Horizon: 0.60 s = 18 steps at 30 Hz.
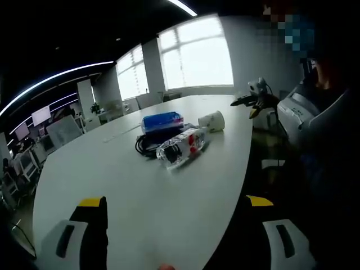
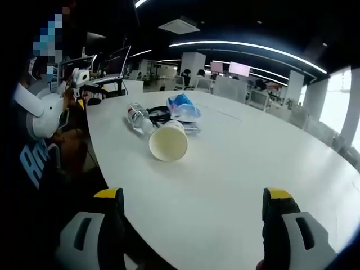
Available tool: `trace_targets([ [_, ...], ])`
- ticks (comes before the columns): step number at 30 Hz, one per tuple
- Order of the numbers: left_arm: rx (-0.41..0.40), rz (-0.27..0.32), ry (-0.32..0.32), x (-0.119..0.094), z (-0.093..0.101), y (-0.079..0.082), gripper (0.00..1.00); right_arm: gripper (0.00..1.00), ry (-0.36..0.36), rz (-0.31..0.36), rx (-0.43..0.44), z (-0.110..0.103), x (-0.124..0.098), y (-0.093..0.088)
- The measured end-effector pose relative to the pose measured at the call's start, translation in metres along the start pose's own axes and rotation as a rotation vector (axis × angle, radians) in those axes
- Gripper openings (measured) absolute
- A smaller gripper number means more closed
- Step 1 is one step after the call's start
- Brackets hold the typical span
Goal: Arrange the tabletop items into an orderly group along one side of the table until the central work area is clear of visible clutter.
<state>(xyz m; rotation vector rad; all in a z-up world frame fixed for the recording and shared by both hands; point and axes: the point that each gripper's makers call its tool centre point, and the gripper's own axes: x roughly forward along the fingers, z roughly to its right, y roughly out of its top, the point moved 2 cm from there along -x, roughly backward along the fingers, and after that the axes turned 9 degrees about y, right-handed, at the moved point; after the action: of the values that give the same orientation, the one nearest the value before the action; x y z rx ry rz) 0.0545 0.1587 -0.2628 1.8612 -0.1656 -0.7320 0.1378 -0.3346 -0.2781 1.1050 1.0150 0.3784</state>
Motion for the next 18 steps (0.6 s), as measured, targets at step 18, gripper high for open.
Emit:
trace_targets([
  [18, 0.011, -0.004, -0.008, 0.0007, 0.0014, 0.0036, 1.0, 1.0, 0.014, -0.003, -0.011, 0.0001, 0.0032, 0.0007],
])
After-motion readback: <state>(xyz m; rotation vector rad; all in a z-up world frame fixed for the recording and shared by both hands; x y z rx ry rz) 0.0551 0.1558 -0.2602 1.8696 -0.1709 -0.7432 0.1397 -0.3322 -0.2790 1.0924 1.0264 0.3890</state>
